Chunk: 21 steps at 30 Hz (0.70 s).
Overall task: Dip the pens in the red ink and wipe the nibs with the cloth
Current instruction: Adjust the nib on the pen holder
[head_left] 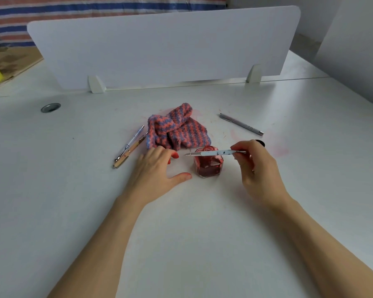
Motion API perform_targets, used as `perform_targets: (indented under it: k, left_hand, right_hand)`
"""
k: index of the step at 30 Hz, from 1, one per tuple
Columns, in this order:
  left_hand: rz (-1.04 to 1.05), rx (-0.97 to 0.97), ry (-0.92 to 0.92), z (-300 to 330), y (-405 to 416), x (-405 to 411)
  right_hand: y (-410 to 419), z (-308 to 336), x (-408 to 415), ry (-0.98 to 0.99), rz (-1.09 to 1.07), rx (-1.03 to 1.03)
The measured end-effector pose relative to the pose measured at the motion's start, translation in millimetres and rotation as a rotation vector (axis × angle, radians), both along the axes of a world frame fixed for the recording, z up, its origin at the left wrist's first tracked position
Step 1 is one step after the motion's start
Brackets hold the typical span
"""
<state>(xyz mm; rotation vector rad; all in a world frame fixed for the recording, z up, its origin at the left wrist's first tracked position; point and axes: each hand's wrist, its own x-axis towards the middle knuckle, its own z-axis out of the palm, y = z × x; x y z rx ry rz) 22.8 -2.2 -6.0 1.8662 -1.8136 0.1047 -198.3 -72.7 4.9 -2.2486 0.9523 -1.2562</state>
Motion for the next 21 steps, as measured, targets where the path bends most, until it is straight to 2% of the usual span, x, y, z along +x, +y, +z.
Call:
perform_targets:
  k: [3,8,14,16,19,21]
  left_hand:
    - [-0.019,-0.022,-0.040,-2,-2,0]
    - [-0.151,-0.112,0.118,8,3,-8]
    - [-0.230,-0.276,0.040,8,-1,-15]
    - [-0.225,-0.282,0.066,8,-1,-14]
    - [-0.210,-0.268,0.110,9,-1,-13]
    - [-0.216,-0.261,0.112,10,0,-13]
  right_hand:
    - [2,1,0,0.016,0.008,0.014]
    - [6,2,0,0.006,0.023,0.073]
    - [9,5,2,-0.086,0.085,0.219]
    - [9,7,2,-0.093,0.111,0.229]
    - [9,11,2,-0.103,0.178,0.138]
    - [10,12,2,-0.151,0.244,0.256]
